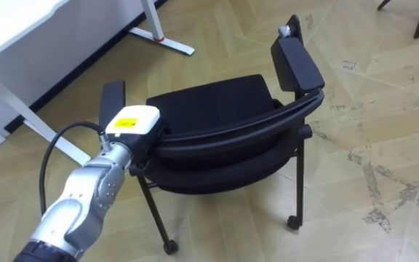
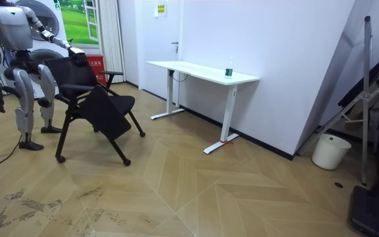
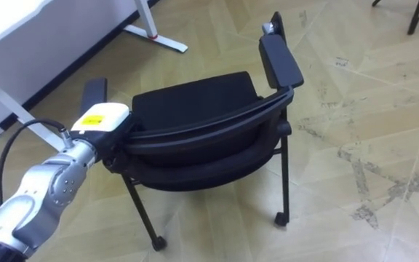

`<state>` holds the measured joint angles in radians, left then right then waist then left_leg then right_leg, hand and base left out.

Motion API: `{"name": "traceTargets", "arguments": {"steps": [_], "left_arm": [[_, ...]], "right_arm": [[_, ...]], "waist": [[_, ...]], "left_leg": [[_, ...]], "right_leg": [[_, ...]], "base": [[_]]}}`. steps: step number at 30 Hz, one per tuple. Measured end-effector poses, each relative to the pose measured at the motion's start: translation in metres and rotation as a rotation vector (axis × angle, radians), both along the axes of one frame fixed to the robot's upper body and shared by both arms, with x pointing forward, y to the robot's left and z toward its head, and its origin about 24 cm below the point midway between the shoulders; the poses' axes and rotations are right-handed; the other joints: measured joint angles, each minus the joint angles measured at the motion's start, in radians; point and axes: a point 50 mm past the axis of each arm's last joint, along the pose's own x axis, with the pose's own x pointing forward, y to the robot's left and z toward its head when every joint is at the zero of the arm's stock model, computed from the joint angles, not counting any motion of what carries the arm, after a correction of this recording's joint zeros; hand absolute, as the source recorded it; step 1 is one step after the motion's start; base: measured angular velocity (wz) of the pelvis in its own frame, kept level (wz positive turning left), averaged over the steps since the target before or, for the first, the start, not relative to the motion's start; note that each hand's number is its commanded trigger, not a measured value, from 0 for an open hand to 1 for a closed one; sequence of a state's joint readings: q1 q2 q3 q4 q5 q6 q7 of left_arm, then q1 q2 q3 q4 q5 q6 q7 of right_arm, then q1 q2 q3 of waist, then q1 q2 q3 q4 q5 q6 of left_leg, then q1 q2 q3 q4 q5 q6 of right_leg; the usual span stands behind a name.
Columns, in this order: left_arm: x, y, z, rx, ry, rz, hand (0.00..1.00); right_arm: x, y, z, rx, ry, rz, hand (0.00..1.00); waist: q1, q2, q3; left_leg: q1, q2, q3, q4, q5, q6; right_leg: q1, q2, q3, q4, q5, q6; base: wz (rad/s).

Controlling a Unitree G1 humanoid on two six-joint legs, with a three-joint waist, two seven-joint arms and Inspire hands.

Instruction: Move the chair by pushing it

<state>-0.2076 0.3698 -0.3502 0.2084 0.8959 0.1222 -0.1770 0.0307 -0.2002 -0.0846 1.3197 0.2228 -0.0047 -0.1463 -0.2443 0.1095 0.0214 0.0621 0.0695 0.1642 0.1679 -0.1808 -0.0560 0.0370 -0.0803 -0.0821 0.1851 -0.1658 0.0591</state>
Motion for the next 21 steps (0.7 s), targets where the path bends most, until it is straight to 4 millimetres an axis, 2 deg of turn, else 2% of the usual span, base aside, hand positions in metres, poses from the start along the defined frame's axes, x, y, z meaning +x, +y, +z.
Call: {"name": "traceTargets", "arguments": {"steps": [2,5,7,8,10,12,16,21], "left_arm": [[0.000,0.001,0.001,-0.007,-0.006,0.002,1.00],[0.001,0.008,0.005,0.010,-0.025,-0.005,1.00],[0.002,0.011,0.005,0.022,-0.025,-0.001,1.00],[0.002,0.012,0.005,0.026,-0.025,0.000,1.00],[0.001,0.015,0.005,0.032,-0.033,-0.006,1.00],[0.001,0.017,0.005,0.032,-0.033,-0.008,1.00],[0.001,0.018,0.004,0.030,-0.034,-0.007,1.00],[0.001,0.018,0.004,0.031,-0.034,-0.006,1.00]], "right_arm": [[0.000,-0.004,0.001,-0.037,-0.001,-0.011,0.00],[0.015,-0.017,0.011,-0.133,-0.054,0.003,0.00],[0.037,-0.032,0.025,-0.247,-0.144,0.015,0.00],[0.044,-0.036,0.030,-0.277,-0.170,0.018,0.00],[0.068,-0.044,0.047,-0.383,-0.266,0.065,0.00],[0.086,-0.049,0.062,-0.451,-0.349,0.096,0.00],[0.122,-0.048,0.098,-0.595,-0.526,0.184,0.00],[0.152,-0.040,0.135,-0.697,-0.708,0.238,0.00]], "waist": [[-0.001,-0.005,0.0018],[0.001,-0.016,0.0038],[0.002,-0.034,-0.0014],[0.003,-0.039,-0.0033],[0.002,-0.059,-0.0121],[0.003,-0.068,-0.0171],[0.003,-0.069,-0.0173],[0.004,-0.069,-0.0171]], "left_leg": [[-0.002,0.000,-0.001,0.000,0.000,0.000],[-0.018,-0.001,0.001,0.005,0.000,0.000],[-0.019,-0.001,0.001,0.012,0.000,0.000],[-0.019,-0.001,0.001,0.013,0.000,0.000],[-0.018,-0.001,0.001,0.013,0.000,0.000],[-0.017,-0.001,0.004,0.013,0.000,0.001],[-0.016,-0.001,0.004,0.014,-0.001,0.001],[-0.016,-0.001,0.009,0.014,-0.001,0.001]], "right_leg": [[-0.002,0.000,0.000,0.003,0.000,0.000],[-0.024,0.000,0.008,0.011,0.000,0.000],[-0.030,0.000,0.018,0.021,0.000,0.000],[-0.030,0.000,0.020,0.022,0.000,0.000],[-0.032,0.001,0.023,0.023,0.001,-0.001],[-0.033,0.001,0.027,0.024,0.003,-0.001],[-0.033,0.001,0.028,0.025,0.006,-0.001],[-0.035,0.001,0.028,0.027,0.006,-0.001]], "base": [[0.00],[-0.07],[-0.09],[-0.08],[-0.04],[-0.05],[-0.01],[0.00]]}}
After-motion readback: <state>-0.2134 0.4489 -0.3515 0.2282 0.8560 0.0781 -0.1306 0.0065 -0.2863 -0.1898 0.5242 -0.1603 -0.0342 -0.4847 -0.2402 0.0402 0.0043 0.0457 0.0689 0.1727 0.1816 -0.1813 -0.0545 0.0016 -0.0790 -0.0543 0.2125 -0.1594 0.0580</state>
